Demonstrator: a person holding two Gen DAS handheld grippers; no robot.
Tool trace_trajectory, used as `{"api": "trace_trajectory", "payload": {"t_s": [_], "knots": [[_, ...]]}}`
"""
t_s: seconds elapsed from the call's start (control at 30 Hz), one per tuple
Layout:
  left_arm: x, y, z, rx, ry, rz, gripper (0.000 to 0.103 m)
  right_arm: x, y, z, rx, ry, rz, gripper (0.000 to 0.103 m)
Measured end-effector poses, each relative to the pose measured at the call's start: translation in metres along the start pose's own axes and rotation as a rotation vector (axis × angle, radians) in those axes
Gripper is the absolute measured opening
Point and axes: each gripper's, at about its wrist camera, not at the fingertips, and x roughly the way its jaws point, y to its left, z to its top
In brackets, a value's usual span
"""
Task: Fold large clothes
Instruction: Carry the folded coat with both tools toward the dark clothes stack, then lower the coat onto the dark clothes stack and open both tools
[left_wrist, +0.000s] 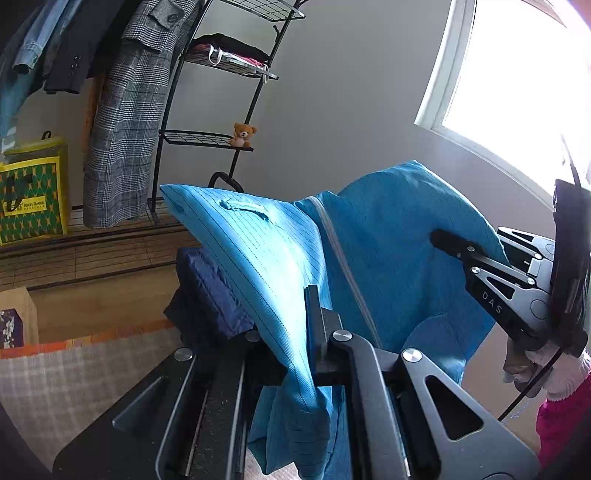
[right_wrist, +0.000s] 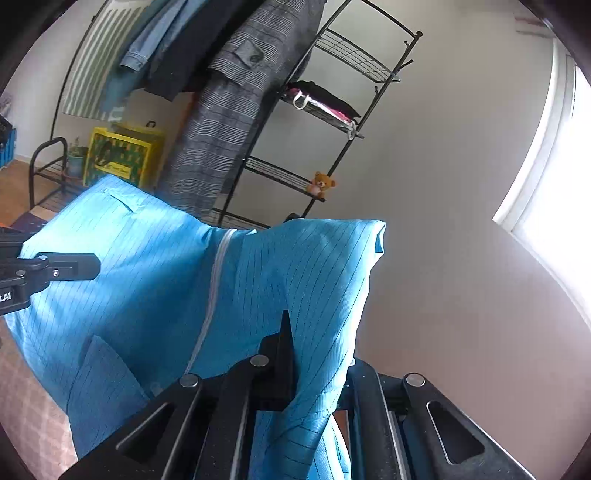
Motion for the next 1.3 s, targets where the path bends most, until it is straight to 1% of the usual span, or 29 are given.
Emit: {"api": "trace_trajectory", "payload": {"t_s": [0.13,0.27,0.37,0.43,0.47,0.5,0.53,0.57,0.6,0.63,0.67,0.7,0.77,0.83,1.0,1.17,1.3], "knots": [[0.040,0.018,0.012,-0.020,-0.001,0.037,0.005,0.051,-0.013,0.012,0.053,0.006,0.015,0.004],[0.069,0.030,0.006,-0.021,0.013,0.075,0.005,0.098,-0.012,0.009,0.078,0.034,0.004,0.004],[0.083,0.033,-0.004,0.010,0.028,0.122,0.005,0.136,-0.006,0.003,0.087,0.086,-0.002,0.004],[0.094,0.038,-0.008,0.027,0.053,0.166,0.008,0.159,-0.001,-0.008,0.078,0.140,-0.027,0.008],[0.099,0.040,-0.010,0.028,0.077,0.195,0.011,0.170,0.001,-0.013,0.073,0.168,-0.056,0.015],[0.103,0.045,-0.011,0.022,0.091,0.235,0.020,0.181,0.004,-0.018,0.073,0.198,-0.090,0.032],[0.102,0.049,-0.013,0.012,0.093,0.261,0.023,0.188,0.006,-0.023,0.074,0.221,-0.114,0.037],[0.100,0.053,-0.014,0.001,0.083,0.286,0.031,0.192,0.006,-0.026,0.079,0.232,-0.124,0.041],[0.095,0.055,-0.016,-0.006,0.064,0.309,0.047,0.196,0.006,-0.029,0.091,0.240,-0.132,0.047],[0.090,0.057,-0.017,-0.002,0.047,0.333,0.057,0.195,0.004,-0.032,0.105,0.243,-0.137,0.052],[0.086,0.058,-0.018,0.007,0.041,0.352,0.064,0.194,0.002,-0.034,0.113,0.238,-0.136,0.063],[0.082,0.058,-0.018,0.009,0.039,0.352,0.064,0.193,-0.001,-0.036,0.118,0.241,-0.149,0.072],[0.070,0.055,-0.019,0.008,0.036,0.335,0.064,0.185,-0.007,-0.040,0.137,0.234,-0.152,0.072],[0.056,0.047,-0.019,0.019,0.025,0.324,0.064,0.172,-0.014,-0.042,0.164,0.220,-0.121,0.072],[0.009,0.016,-0.015,0.064,0.000,0.292,0.064,0.127,-0.024,-0.038,0.155,0.191,-0.112,0.072],[-0.056,-0.016,-0.013,0.068,-0.032,0.252,0.064,0.066,-0.036,-0.031,0.194,0.164,-0.085,0.073],[-0.113,-0.042,-0.015,0.090,-0.061,0.256,0.064,0.008,-0.040,-0.024,0.203,0.127,-0.076,0.073]]}}
